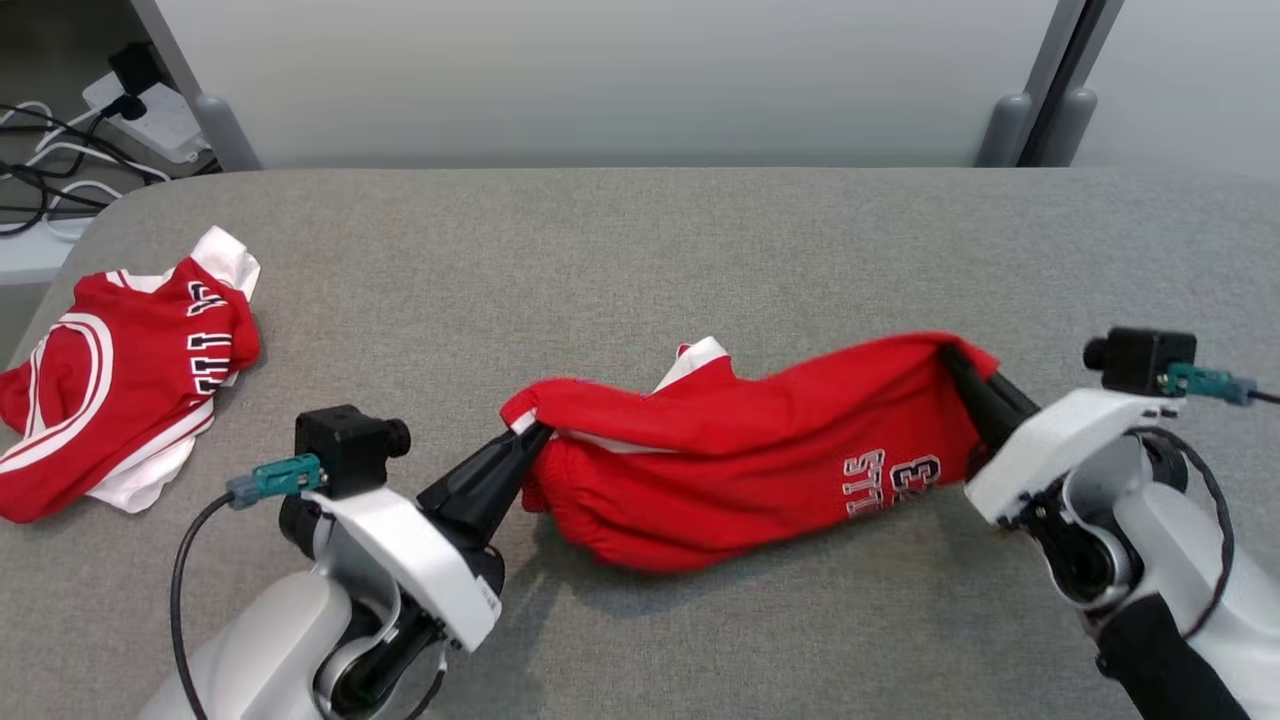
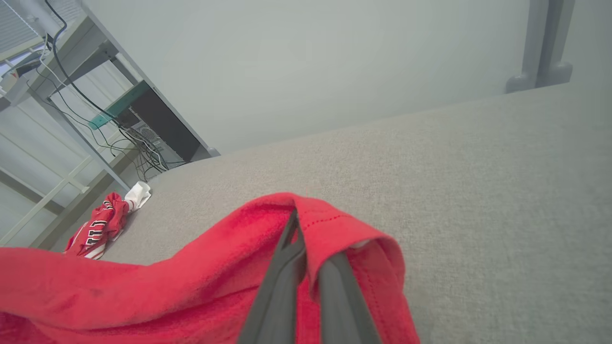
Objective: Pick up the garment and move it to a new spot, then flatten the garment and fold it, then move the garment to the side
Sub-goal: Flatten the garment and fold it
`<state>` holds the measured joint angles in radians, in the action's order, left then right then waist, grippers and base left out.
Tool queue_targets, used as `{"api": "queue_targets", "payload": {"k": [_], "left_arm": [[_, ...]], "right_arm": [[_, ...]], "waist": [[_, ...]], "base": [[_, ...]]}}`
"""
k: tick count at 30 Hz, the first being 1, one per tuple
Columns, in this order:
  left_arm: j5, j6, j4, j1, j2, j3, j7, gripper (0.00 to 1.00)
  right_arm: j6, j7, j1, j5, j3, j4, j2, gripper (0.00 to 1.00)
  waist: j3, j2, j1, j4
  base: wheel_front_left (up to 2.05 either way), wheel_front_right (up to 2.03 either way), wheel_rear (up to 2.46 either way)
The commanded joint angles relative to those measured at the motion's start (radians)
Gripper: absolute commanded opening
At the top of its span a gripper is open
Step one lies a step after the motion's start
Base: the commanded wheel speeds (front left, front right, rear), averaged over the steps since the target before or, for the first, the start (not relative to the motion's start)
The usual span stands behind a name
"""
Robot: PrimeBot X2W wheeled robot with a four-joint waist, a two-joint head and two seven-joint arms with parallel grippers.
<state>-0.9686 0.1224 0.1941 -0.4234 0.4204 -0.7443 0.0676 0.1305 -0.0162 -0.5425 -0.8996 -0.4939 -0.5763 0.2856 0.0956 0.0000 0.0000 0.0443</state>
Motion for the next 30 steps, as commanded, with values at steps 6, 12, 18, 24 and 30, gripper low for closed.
{"api": "queue_targets", "payload": {"k": [6, 12, 18, 24, 30], "left_arm": [[0.014, 0.006, 0.165, -0.113, -0.053, 0.018, 0.084, 0.0], [0.055, -0.006, 0.28, -0.118, -0.068, 0.027, 0.159, 0.0], [0.067, -0.01, 0.283, -0.064, -0.061, 0.041, 0.181, 0.0], [0.076, -0.012, 0.21, -0.018, -0.047, 0.029, 0.184, 0.0], [0.084, -0.019, 0.111, 0.031, -0.022, 0.006, 0.173, 0.0]], "right_arm": [[0.0, -0.122, -0.144, 0.008, -0.085, -0.173, -0.057, 1.0], [0.0, -0.178, -0.111, -0.004, -0.189, -0.223, -0.007, 1.0], [0.0, -0.202, -0.059, -0.044, -0.255, -0.218, 0.028, 1.0], [0.0, -0.216, -0.089, -0.048, -0.321, -0.223, 0.057, 1.0], [0.0, -0.219, -0.145, -0.049, -0.377, -0.289, 0.053, 1.0]], "waist": [[0.013, 0.0, 0.0, 0.016], [0.01, 0.0, 0.0, 0.015], [0.016, 0.0, 0.0, 0.01], [0.035, 0.0, 0.0, 0.037], [0.041, 0.0, 0.0, 0.082]], "base": [[0.0, 0.0, 0.0], [0.0, 0.0, 0.0], [0.0, 0.0, 0.0], [0.0, 0.0, 0.0], [0.0, 0.0, 0.0]]}}
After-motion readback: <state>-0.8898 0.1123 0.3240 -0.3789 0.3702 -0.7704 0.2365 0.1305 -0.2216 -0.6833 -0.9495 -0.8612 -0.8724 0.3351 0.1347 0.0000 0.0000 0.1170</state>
